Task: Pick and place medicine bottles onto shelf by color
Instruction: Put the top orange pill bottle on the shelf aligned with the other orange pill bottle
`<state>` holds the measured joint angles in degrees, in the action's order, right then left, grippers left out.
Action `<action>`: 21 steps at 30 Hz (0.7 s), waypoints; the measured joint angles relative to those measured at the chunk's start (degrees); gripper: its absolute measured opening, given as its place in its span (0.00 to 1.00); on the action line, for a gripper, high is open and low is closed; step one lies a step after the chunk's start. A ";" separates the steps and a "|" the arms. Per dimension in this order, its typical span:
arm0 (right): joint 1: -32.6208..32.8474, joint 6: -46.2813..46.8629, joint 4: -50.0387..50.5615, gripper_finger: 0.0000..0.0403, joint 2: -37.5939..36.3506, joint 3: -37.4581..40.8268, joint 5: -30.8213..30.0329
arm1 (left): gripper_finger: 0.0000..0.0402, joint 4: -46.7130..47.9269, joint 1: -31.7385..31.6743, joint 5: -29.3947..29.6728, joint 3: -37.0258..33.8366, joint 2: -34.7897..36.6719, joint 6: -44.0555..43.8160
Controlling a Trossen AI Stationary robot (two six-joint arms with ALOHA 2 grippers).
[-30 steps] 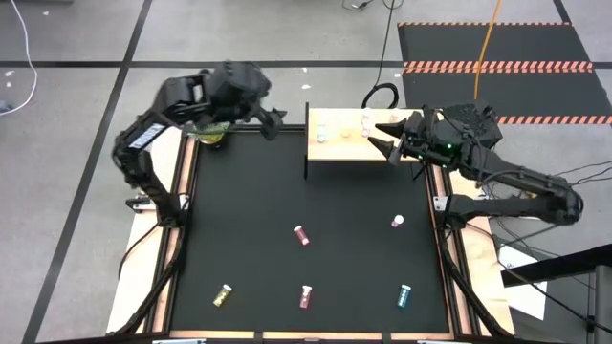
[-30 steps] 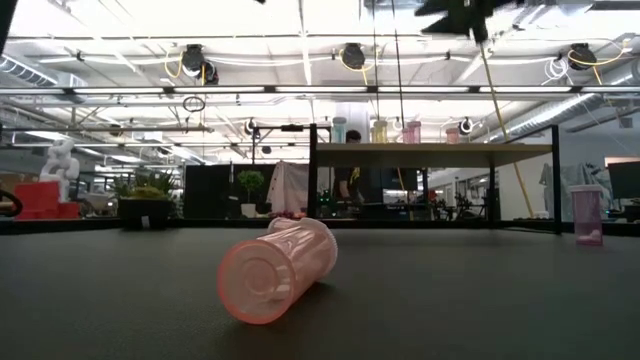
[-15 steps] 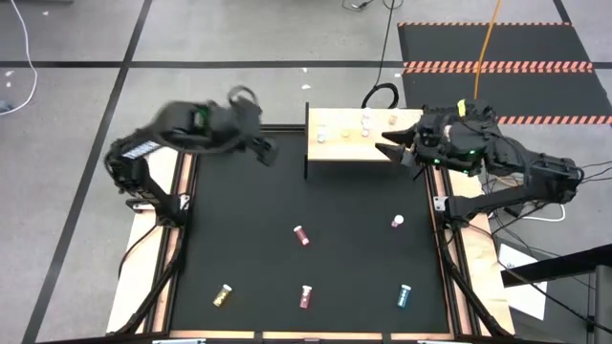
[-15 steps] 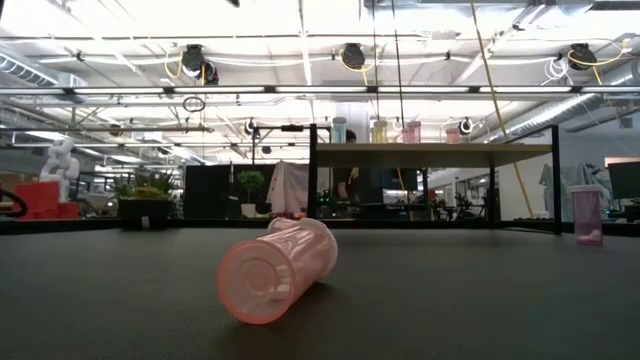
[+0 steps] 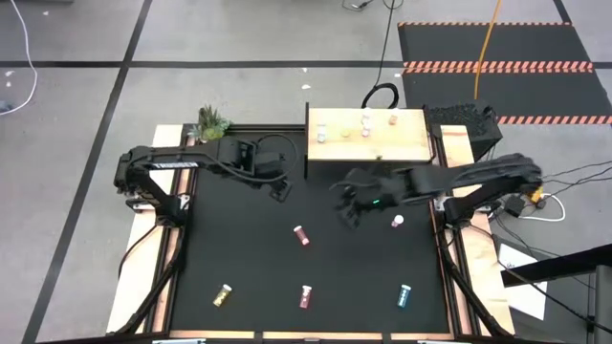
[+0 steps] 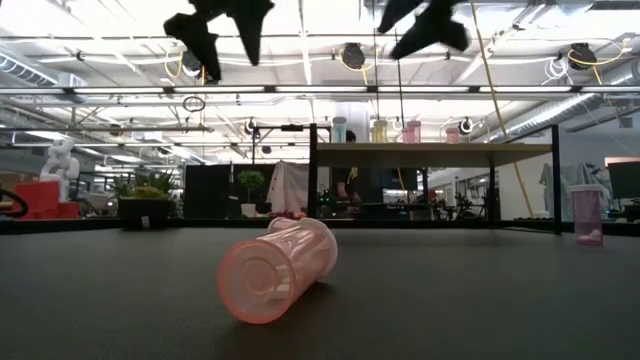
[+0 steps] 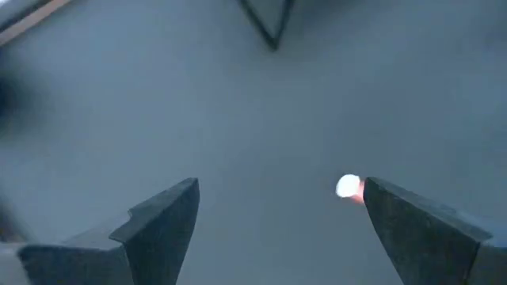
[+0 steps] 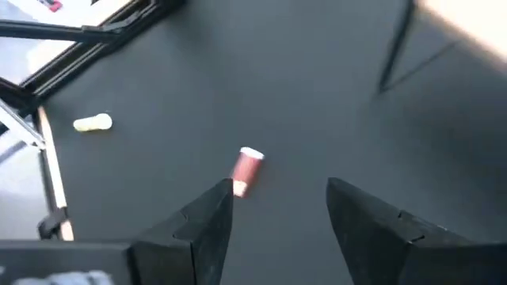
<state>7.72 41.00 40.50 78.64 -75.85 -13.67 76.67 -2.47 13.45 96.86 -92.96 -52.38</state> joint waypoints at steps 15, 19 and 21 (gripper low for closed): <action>-3.31 0.81 -27.00 0.63 26.90 -0.02 9.53 | 0.89 9.26 3.22 6.71 0.85 14.31 0.00; -5.67 6.07 -29.38 0.67 32.54 -0.63 15.31 | 0.89 12.92 4.99 8.97 0.85 15.75 -2.01; -6.67 7.39 -28.80 0.67 35.12 -2.29 16.78 | 0.89 13.50 5.09 9.15 0.85 15.90 -2.14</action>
<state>1.05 48.40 11.70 113.76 -78.14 3.11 90.17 2.62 22.59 97.71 -77.06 -54.51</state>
